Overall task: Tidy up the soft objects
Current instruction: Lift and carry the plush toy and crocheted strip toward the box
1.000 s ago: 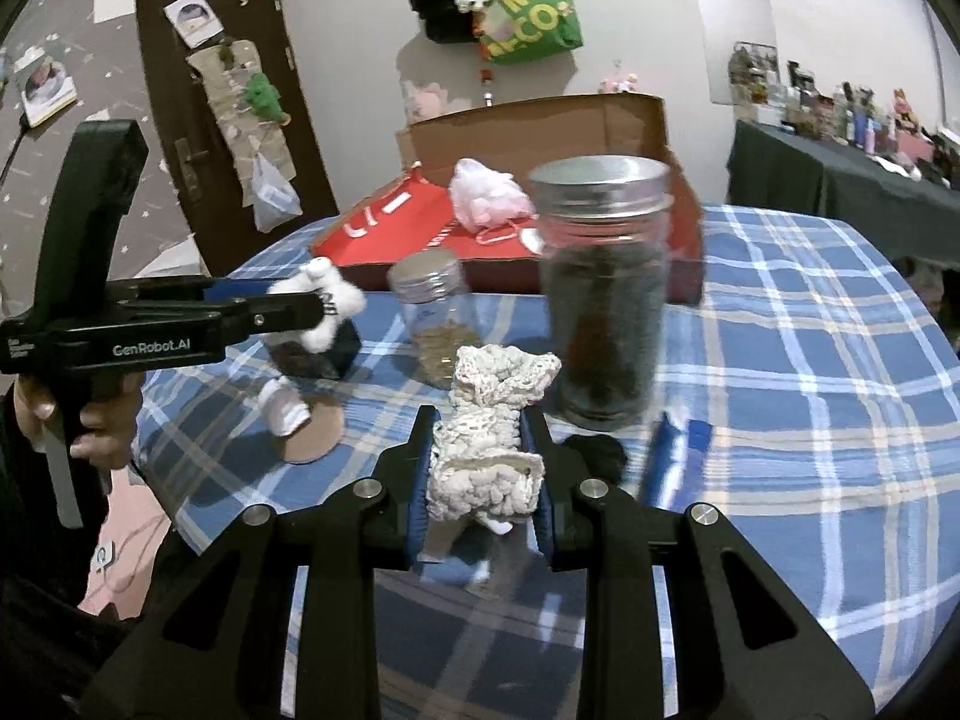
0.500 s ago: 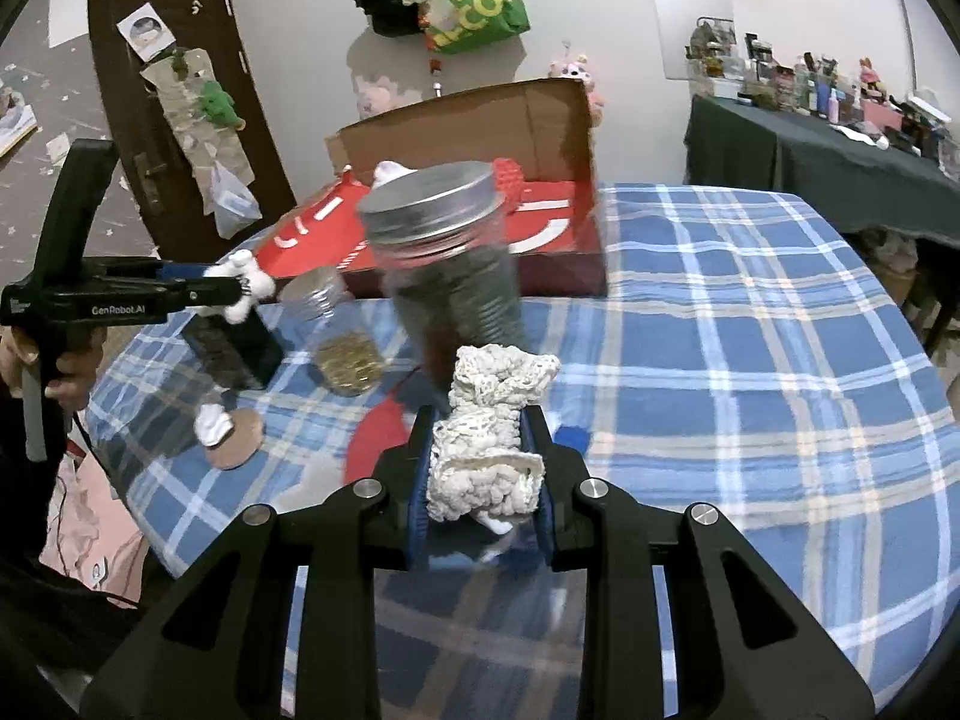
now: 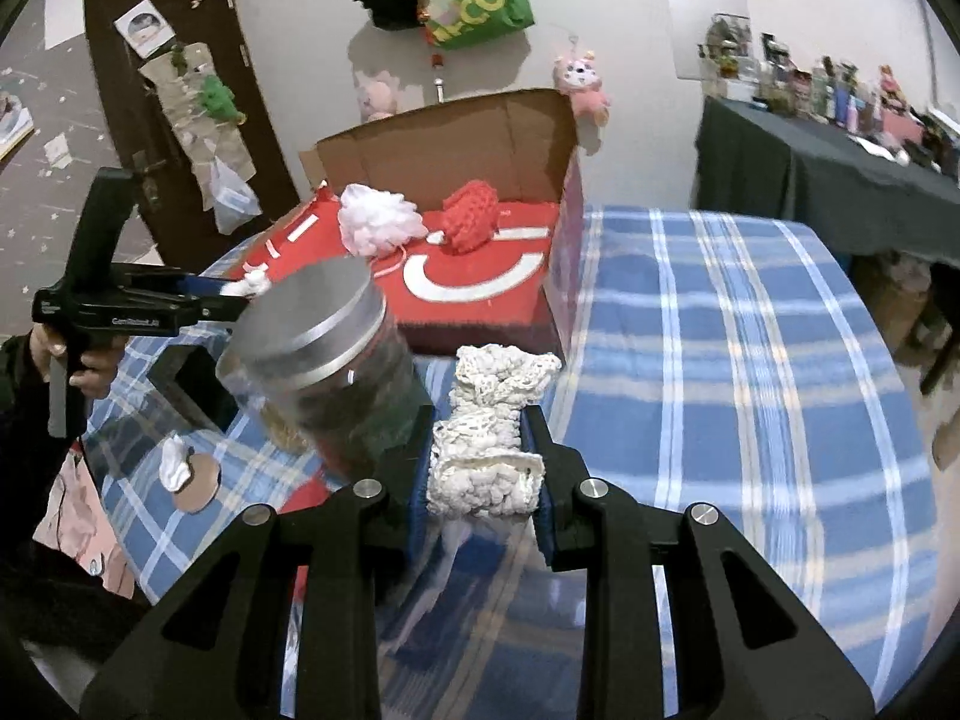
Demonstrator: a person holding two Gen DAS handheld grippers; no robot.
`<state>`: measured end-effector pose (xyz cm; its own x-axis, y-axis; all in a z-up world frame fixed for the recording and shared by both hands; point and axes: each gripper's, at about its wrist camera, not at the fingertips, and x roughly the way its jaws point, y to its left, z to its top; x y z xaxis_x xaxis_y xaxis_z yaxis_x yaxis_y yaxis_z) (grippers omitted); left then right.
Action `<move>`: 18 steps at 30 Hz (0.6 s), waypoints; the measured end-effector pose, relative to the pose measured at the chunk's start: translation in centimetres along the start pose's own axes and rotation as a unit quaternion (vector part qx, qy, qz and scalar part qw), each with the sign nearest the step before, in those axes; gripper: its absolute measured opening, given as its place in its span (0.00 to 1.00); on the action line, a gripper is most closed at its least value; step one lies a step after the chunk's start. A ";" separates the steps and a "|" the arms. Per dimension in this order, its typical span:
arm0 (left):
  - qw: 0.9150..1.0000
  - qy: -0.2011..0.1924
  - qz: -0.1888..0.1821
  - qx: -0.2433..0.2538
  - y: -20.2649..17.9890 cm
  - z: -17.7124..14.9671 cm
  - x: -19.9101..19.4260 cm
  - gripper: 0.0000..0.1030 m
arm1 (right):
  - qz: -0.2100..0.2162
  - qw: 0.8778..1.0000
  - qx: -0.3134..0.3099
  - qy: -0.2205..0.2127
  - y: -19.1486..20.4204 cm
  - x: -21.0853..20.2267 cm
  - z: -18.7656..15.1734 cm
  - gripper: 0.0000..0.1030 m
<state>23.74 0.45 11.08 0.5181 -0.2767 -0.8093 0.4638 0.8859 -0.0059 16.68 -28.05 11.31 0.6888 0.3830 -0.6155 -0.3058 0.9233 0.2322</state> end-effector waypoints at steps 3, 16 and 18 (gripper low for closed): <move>1.000 0.001 -0.017 0.001 0.3 1.0 0.5 0.45 | 0.025 1.000 -0.004 -0.001 -0.6 0.6 1.5 0.25; 0.996 0.020 -0.089 -0.016 0.4 5.5 3.8 0.44 | 0.113 0.991 -0.042 0.049 -0.5 6.7 8.6 0.25; 0.995 0.026 -0.095 -0.020 0.1 6.4 4.7 0.44 | 0.107 0.991 -0.055 0.063 -0.1 8.2 9.8 0.25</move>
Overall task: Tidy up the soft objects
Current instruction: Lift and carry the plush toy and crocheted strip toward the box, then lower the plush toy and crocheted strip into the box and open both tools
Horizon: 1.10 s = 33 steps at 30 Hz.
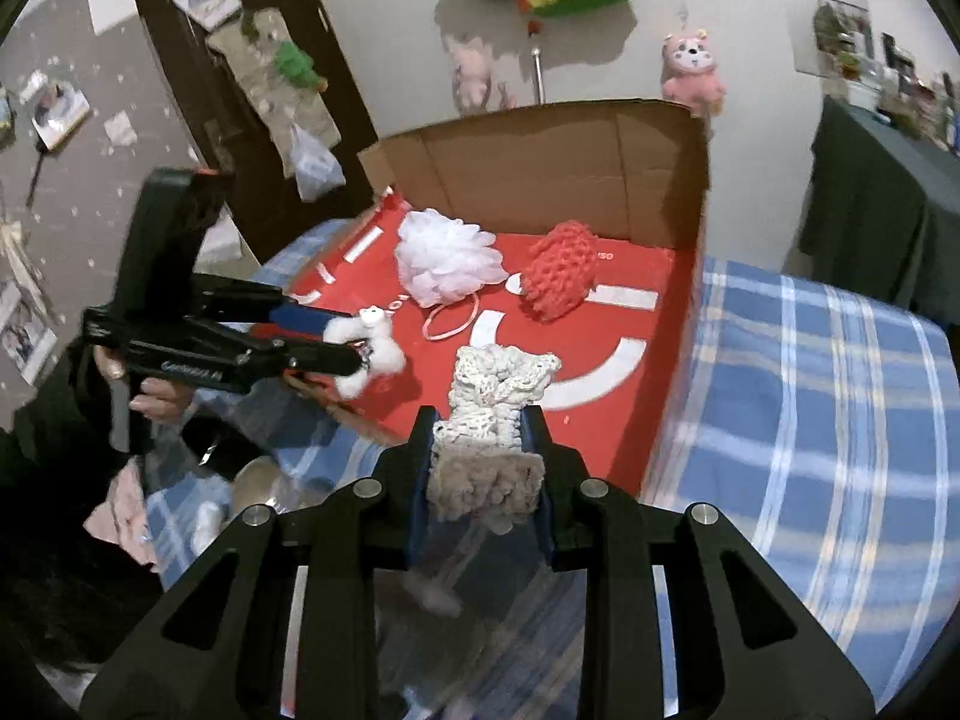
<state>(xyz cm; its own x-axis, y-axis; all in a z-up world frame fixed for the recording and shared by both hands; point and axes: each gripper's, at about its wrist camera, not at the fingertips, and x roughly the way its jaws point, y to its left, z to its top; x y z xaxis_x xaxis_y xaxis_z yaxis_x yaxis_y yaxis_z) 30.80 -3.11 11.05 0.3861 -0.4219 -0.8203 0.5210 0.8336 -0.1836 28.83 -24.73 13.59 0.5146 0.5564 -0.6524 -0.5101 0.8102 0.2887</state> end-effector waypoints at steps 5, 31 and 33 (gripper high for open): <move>1.000 0.021 -0.006 -0.002 -0.8 1.9 2.5 0.45 | -0.001 0.998 -0.020 0.058 -0.2 3.4 2.3 0.25; 0.996 0.086 0.014 -0.002 -1.2 3.4 7.9 0.46 | -0.084 0.967 -0.070 0.232 -0.6 12.0 4.2 0.27; 0.996 0.086 0.015 -0.002 -1.3 3.4 7.9 0.46 | -0.085 0.966 -0.070 0.233 -0.7 12.0 4.3 0.27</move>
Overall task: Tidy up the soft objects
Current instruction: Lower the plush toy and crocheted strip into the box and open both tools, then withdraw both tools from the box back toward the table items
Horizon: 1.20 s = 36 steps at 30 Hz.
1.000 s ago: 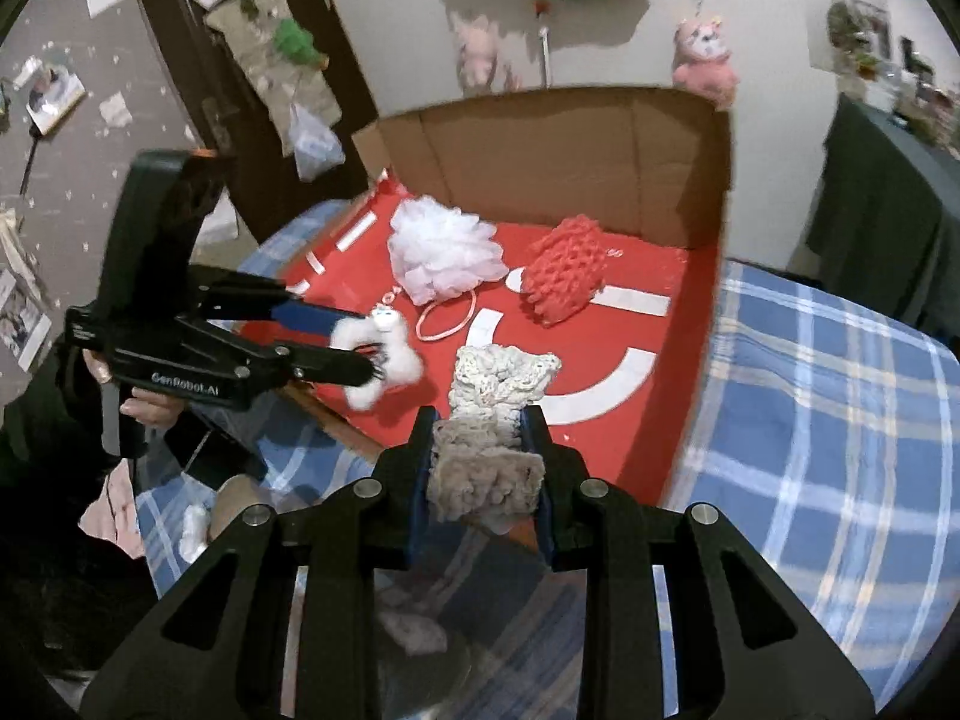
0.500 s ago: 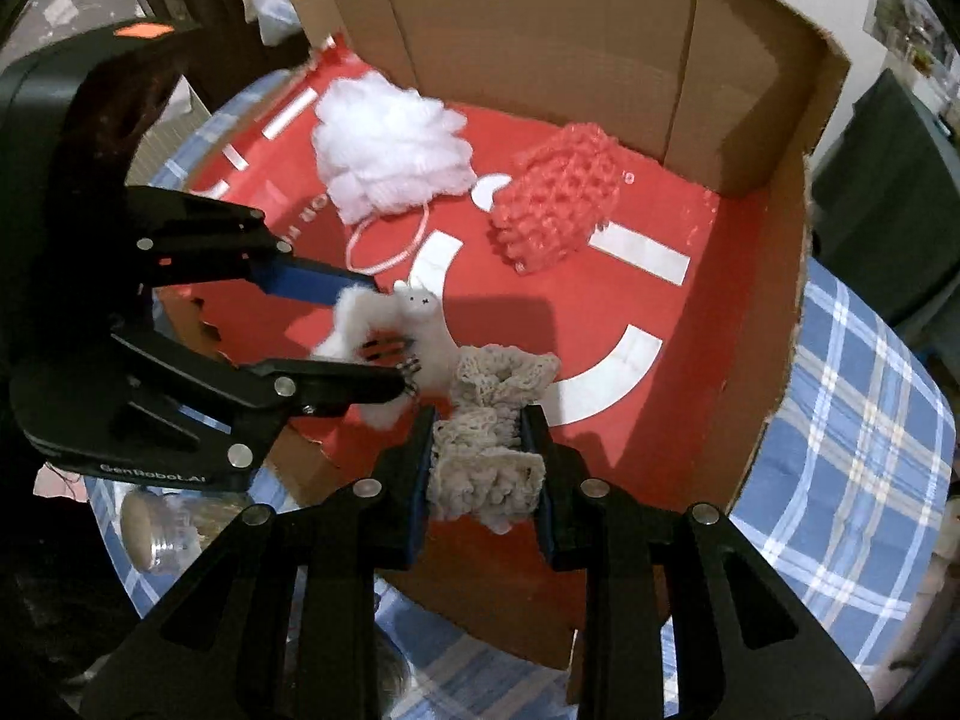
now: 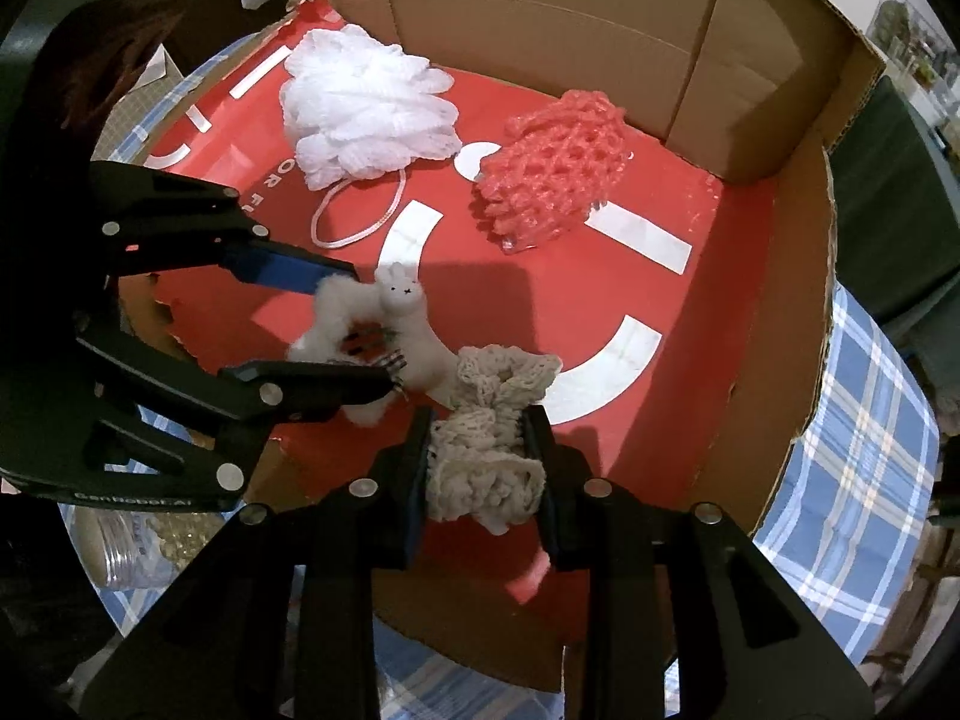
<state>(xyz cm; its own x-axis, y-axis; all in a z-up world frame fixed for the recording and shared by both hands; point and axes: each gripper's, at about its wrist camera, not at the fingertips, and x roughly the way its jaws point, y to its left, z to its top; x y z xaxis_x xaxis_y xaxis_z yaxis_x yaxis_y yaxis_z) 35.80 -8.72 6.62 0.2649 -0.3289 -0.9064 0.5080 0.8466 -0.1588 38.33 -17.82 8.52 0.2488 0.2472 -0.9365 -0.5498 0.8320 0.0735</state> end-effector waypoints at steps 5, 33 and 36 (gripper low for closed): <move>1.000 0.002 0.001 -0.008 0.3 -0.1 0.2 0.49 | -0.002 1.000 -0.005 0.004 0.2 0.3 0.2 0.33; 0.992 -0.121 -0.004 -0.038 -0.1 -5.1 -12.0 0.92 | -0.026 0.991 0.046 -0.126 3.3 -11.8 -2.7 0.70; 0.987 -0.155 0.003 -0.036 -1.1 -6.4 -14.6 0.96 | -0.035 0.985 0.056 -0.157 4.6 -14.5 -4.2 0.75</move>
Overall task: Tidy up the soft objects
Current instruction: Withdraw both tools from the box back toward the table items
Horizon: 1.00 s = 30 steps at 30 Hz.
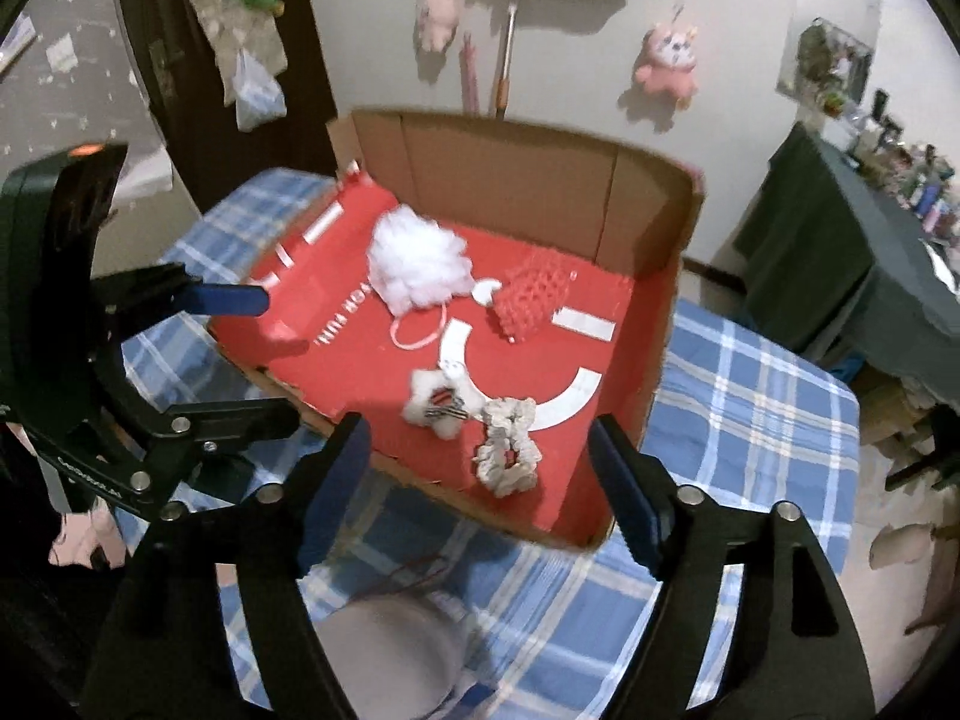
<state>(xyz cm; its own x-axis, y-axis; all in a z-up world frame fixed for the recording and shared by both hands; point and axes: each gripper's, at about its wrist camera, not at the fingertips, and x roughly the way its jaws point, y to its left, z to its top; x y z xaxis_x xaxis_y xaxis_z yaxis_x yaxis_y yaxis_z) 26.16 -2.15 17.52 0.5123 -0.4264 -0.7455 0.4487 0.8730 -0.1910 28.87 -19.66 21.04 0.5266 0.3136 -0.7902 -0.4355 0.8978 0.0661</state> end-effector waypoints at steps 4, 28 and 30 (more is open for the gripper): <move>0.998 -0.059 0.014 0.003 -1.3 -1.6 -4.2 0.99 | -0.014 0.999 0.008 -0.039 1.6 -3.5 -1.3 0.79; 0.967 -0.239 0.092 -0.013 -5.4 -17.0 -14.4 1.00 | -0.104 0.964 0.025 -0.243 12.2 -10.8 -16.6 0.93; 0.967 -0.234 0.098 -0.023 -5.2 -18.0 -13.6 1.00 | -0.108 0.964 0.028 -0.240 12.5 -9.6 -17.7 0.93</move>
<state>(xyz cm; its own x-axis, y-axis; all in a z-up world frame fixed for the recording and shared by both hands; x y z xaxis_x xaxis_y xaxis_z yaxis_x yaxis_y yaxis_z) 3.70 3.41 17.16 0.8640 -0.3025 -0.4024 0.2818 0.9530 -0.1113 5.46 -16.96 18.72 0.8837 0.2118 -0.4175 -0.2442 0.9694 -0.0252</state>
